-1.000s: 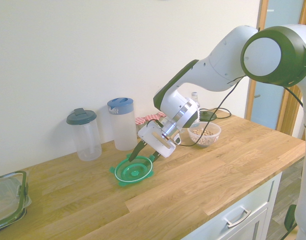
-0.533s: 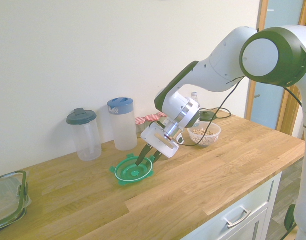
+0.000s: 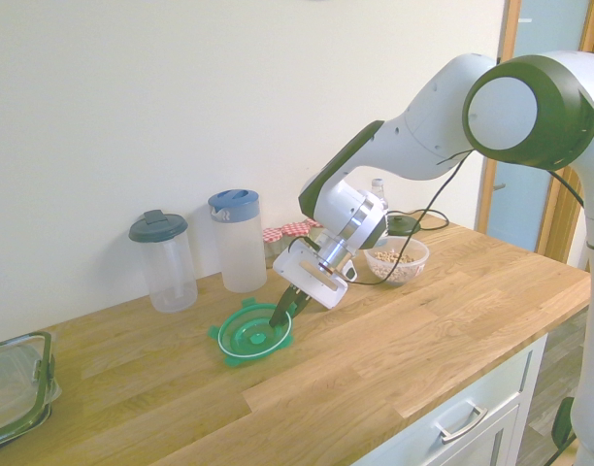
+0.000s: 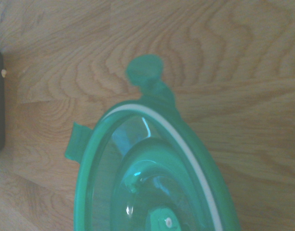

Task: Cover the lid of food container

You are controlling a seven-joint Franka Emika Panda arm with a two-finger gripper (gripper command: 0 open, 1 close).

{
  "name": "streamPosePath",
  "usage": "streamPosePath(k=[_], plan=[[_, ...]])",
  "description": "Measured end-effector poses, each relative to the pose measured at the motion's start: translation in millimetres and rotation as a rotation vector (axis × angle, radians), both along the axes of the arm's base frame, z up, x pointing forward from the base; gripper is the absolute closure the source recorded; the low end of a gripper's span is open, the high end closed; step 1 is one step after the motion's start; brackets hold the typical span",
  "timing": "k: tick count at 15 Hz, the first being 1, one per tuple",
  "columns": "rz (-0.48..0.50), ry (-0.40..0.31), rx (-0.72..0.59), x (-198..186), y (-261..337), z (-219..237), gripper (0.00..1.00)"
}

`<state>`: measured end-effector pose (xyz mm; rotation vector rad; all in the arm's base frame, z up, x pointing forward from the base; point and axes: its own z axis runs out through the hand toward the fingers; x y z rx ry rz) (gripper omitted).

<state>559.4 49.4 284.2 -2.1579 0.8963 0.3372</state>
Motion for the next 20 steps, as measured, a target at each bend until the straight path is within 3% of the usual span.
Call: streamPosePath(k=[3,5,7,10,11,20], plan=[[0.045,0.021,-0.047,7.7,0.4,14.0,1.0],[0.116,0.044,-0.173,15.9,2.6,44.4,1.0],[0.161,0.057,-0.318,17.3,2.7,119.1,1.0],[0.187,0.026,-0.554,-7.1,-13.9,269.5,1.0],[0.192,0.007,-0.628,-17.0,-19.7,297.6,1.0],[0.149,-0.013,-1.284,-1.4,-106.9,307.5,1.0]])
